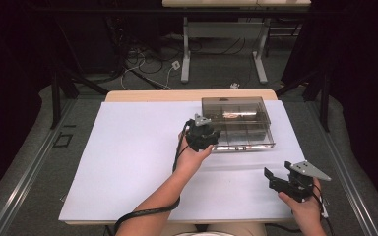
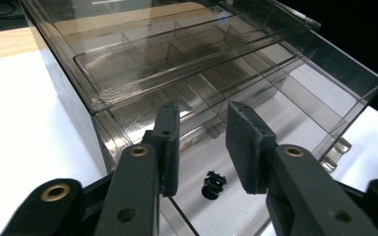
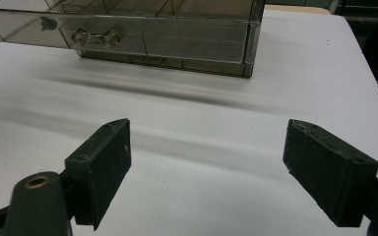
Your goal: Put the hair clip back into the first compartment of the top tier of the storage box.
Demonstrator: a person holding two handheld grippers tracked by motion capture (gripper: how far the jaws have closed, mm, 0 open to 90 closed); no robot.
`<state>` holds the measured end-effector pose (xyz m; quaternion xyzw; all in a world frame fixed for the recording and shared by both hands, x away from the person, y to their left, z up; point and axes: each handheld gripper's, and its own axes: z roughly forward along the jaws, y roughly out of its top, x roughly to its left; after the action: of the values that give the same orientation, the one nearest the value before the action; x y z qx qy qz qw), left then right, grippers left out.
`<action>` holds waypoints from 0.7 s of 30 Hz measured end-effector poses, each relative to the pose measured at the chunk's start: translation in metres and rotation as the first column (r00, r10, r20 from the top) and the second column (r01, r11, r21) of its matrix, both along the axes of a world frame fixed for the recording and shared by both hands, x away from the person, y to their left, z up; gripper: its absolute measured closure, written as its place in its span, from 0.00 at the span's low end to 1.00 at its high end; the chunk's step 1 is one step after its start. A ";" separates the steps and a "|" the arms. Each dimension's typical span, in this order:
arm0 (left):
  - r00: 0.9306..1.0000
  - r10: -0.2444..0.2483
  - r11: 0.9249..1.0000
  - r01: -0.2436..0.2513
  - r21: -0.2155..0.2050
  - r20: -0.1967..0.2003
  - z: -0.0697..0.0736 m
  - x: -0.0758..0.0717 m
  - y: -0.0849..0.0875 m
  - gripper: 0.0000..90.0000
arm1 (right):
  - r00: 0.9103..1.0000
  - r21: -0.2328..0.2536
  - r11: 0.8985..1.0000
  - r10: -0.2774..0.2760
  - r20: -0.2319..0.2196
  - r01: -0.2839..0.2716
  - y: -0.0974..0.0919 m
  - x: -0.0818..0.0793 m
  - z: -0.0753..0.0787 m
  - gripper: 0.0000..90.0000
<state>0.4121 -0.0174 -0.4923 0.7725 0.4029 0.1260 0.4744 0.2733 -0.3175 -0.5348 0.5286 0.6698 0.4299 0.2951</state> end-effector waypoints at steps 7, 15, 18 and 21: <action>1.000 0.008 1.000 -0.008 -0.012 0.021 0.000 -0.003 0.003 0.65 | 1.000 0.007 1.000 -0.001 0.001 0.001 0.000 0.000 0.000 0.20; 0.999 -0.005 1.000 0.006 -0.021 0.053 0.003 -0.005 0.008 0.55 | 1.000 0.004 1.000 -0.004 -0.003 0.004 0.000 0.000 0.000 0.20; 0.997 -0.013 1.000 0.015 -0.016 0.071 0.005 -0.006 0.010 0.50 | 1.000 0.003 1.000 -0.006 -0.003 0.006 0.000 0.000 0.000 0.20; 0.996 -0.029 1.000 0.028 0.012 0.089 0.007 -0.008 0.012 0.45 | 1.000 0.006 1.000 -0.003 -0.001 0.003 0.000 0.000 0.000 0.20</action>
<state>0.4046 -0.0055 -0.4857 0.7743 0.3696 0.1556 0.4896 0.2730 -0.3171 -0.5350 0.5307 0.6680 0.4311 0.2939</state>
